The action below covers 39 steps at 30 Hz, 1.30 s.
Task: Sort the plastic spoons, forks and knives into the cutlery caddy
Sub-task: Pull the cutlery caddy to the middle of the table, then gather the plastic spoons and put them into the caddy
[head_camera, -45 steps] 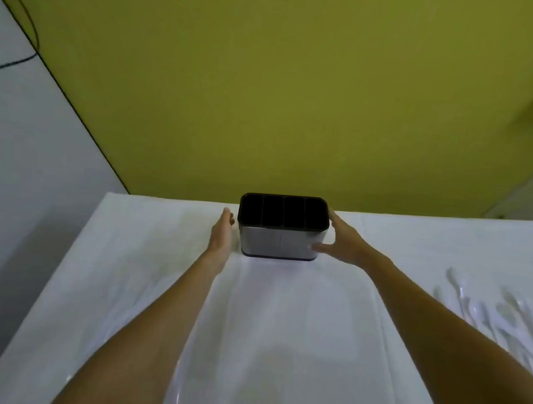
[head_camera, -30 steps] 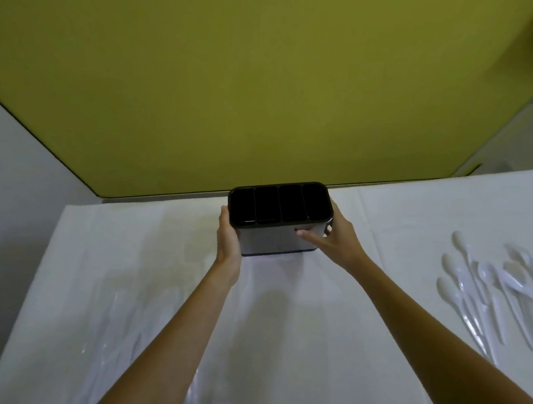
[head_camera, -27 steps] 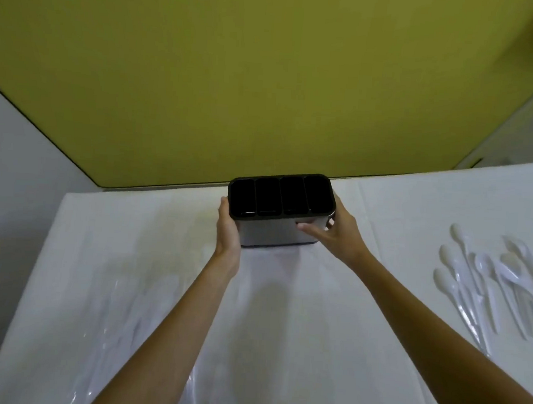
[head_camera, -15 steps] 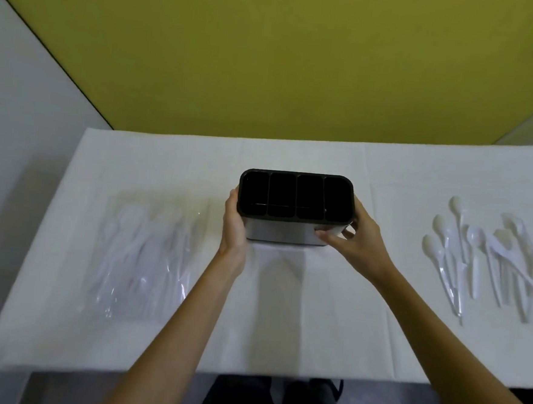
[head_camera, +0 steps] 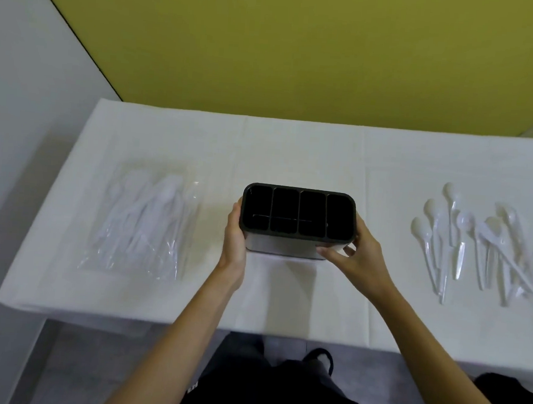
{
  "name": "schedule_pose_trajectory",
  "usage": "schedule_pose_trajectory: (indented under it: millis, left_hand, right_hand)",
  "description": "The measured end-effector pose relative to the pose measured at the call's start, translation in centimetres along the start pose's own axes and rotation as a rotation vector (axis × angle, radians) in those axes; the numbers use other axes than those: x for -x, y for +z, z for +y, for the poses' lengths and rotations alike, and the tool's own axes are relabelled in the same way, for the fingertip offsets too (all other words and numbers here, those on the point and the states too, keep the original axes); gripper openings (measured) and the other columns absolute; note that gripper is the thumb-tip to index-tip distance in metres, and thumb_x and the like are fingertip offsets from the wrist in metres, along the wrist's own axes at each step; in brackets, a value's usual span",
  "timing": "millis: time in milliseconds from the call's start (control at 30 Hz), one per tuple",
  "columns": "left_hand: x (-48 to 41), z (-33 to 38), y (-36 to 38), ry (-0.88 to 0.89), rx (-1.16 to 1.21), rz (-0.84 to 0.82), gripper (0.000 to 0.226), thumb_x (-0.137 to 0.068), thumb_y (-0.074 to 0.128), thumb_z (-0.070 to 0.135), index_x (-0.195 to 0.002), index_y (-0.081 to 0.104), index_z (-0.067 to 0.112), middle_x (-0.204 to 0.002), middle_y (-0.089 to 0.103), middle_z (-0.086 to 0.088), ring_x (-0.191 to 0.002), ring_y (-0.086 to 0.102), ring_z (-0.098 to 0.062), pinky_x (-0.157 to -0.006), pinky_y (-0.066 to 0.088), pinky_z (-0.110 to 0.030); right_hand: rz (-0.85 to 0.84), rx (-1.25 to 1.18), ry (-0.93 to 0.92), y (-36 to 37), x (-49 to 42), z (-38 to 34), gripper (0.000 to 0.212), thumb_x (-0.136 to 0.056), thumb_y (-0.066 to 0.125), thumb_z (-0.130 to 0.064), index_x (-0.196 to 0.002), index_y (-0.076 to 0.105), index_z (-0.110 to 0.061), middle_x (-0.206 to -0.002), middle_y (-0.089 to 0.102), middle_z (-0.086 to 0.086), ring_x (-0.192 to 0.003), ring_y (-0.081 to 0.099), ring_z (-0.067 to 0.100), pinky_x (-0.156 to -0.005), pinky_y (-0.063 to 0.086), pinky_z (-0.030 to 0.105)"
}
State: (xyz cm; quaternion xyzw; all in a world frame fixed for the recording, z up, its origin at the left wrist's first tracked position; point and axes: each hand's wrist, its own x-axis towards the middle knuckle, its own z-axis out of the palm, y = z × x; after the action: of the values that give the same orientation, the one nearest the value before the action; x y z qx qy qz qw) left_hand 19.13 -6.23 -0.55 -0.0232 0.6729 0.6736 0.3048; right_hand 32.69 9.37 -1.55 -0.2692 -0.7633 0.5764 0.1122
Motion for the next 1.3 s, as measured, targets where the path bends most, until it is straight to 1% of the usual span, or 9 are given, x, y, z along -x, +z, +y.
schedule_pose_trajectory:
  millis: [167, 300, 433, 500, 667, 900, 1067, 1200, 1300]
  left_hand:
    - [0.1, -0.4, 0.0, -0.027, 0.01, 0.025, 0.055, -0.103, 0.017, 0.041, -0.124, 0.06, 0.013, -0.102, 0.066, 0.009, -0.082, 0.06, 0.008, -0.079, 0.042, -0.018]
    - [0.0, 0.2, -0.1, -0.035, 0.014, 0.038, 0.052, -0.103, 0.02, 0.04, -0.122, 0.061, 0.014, -0.1, 0.067, 0.008, -0.089, 0.06, 0.002, -0.083, 0.042, -0.02]
    - [-2.3, 2.5, -0.9, 0.012, 0.024, 0.063, 0.048, -0.102, 0.026, 0.041, -0.138, 0.048, 0.018, -0.141, 0.051, 0.005, -0.132, 0.044, -0.01, -0.114, 0.029, -0.03]
    - [-3.7, 4.8, -0.4, 0.1, -0.067, 0.033, 0.045, -0.103, 0.025, 0.037, -0.142, 0.042, 0.021, -0.147, 0.043, 0.007, -0.137, 0.035, -0.007, -0.115, 0.022, -0.027]
    - [-4.4, 8.7, 4.3, 0.235, -0.202, -0.168, 0.049, -0.104, 0.022, 0.04, -0.145, 0.036, 0.019, -0.147, 0.043, 0.006, -0.138, 0.033, -0.006, -0.115, 0.02, -0.026]
    - [-1.8, 8.0, 11.8, 0.261, -0.395, -0.501, 0.044, -0.104, 0.027, 0.033, -0.146, 0.035, 0.021, -0.149, 0.041, 0.009, -0.135, 0.034, 0.001, -0.112, 0.023, -0.02]
    - [0.0, 5.8, 17.5, 0.19, -0.521, -0.604, 0.045, -0.101, 0.037, 0.037, -0.144, 0.037, 0.022, -0.145, 0.043, 0.009, -0.133, 0.037, -0.005, -0.1, 0.027, -0.019]
    - [0.8, 2.5, 21.6, 0.084, -0.676, -0.633, 0.047, -0.099, 0.043, 0.036, -0.144, 0.035, 0.023, -0.133, 0.046, 0.007, -0.111, 0.044, -0.007, -0.089, 0.031, -0.022]
    - [0.6, -0.4, 24.0, 0.023, -0.753, -0.543, 0.049, -0.097, 0.046, 0.036, -0.142, 0.037, 0.018, -0.129, 0.05, 0.003, -0.104, 0.045, -0.009, -0.086, 0.033, -0.023]
  right_hand:
    - [-0.039, 0.014, 0.026, 0.0, 0.0, 0.2, 0.084, -0.079, 0.076, -0.01, -0.135, 0.028, -0.049, -0.122, 0.049, -0.036, -0.121, 0.051, 0.003, -0.1, 0.043, 0.016]
    - [-0.071, 0.028, 0.023, -0.3, 0.2, -0.2, 0.084, -0.08, 0.074, -0.016, -0.138, 0.023, -0.05, -0.133, 0.042, -0.036, -0.126, 0.044, -0.008, -0.098, 0.036, 0.005]
    - [-0.1, 0.155, 0.022, -1.8, 0.9, 0.3, 0.096, -0.075, 0.066, -0.052, -0.15, 0.007, -0.039, -0.156, 0.018, -0.022, -0.142, 0.021, -0.003, -0.114, 0.024, 0.022]
    - [-0.024, 0.176, 0.071, -2.7, 1.7, 0.6, 0.093, -0.075, 0.061, -0.056, -0.148, 0.006, -0.039, -0.158, 0.014, -0.018, -0.144, 0.019, 0.002, -0.116, 0.023, 0.029]
    - [0.248, 0.051, 0.163, -4.9, 3.3, 1.2, 0.072, -0.086, 0.046, -0.052, -0.15, 0.021, -0.032, -0.156, 0.025, -0.014, -0.141, 0.027, 0.004, -0.118, 0.025, 0.038]
    - [0.578, 0.007, 0.211, -7.6, 5.3, 3.1, 0.051, -0.096, 0.048, -0.03, -0.145, 0.036, -0.022, -0.147, 0.041, -0.009, -0.136, 0.037, 0.005, -0.113, 0.031, 0.029]
    - [0.626, -0.006, 0.256, -10.1, 6.7, 5.3, 0.042, -0.097, 0.051, -0.022, -0.139, 0.046, -0.018, -0.137, 0.049, -0.011, -0.13, 0.044, 0.007, -0.107, 0.034, 0.024]
    - [0.595, 0.021, 0.281, -13.9, 6.9, 7.0, 0.037, -0.096, 0.053, -0.018, -0.134, 0.051, -0.016, -0.129, 0.056, -0.007, -0.121, 0.052, 0.009, -0.103, 0.041, 0.028]
    - [0.559, 0.065, 0.297, -17.1, 6.3, 7.9, 0.033, -0.096, 0.053, -0.015, -0.129, 0.055, -0.015, -0.116, 0.063, -0.005, -0.104, 0.058, 0.002, -0.088, 0.044, 0.011]
